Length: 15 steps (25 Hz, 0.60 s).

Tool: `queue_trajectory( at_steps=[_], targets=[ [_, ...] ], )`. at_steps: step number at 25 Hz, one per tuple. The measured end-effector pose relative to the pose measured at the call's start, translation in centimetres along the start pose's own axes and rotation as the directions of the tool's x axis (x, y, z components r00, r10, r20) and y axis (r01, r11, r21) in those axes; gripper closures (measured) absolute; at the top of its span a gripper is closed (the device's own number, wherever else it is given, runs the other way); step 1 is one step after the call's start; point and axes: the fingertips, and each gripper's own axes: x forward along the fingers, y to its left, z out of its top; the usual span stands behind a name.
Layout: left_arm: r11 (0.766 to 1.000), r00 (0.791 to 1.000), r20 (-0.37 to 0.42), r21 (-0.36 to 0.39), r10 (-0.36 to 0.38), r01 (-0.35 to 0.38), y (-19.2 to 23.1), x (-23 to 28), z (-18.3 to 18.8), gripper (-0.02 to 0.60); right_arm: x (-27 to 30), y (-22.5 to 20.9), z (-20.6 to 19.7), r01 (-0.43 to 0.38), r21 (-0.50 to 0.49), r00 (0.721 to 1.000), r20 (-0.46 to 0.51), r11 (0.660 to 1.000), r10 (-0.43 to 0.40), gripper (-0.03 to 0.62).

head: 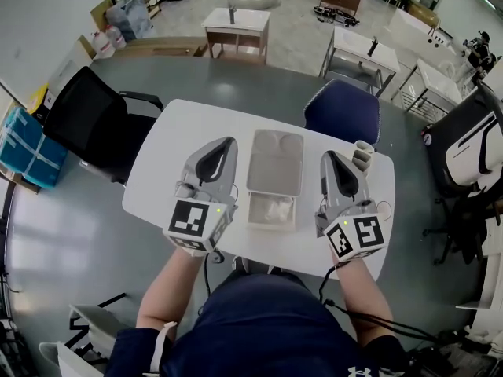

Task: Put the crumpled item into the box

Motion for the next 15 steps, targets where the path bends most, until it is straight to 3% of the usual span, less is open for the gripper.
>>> queue_trajectory(
  at_steps=[15],
  targets=[
    [0.997, 0.999, -0.013, -0.065, -0.048, 0.047, -0.8, 1.9, -1.1, 0.580, -0.6, 0.2, -1.3, 0.012, 0.002, 1.000, -0.027, 1.000, -0.012, 0.592]
  ],
)
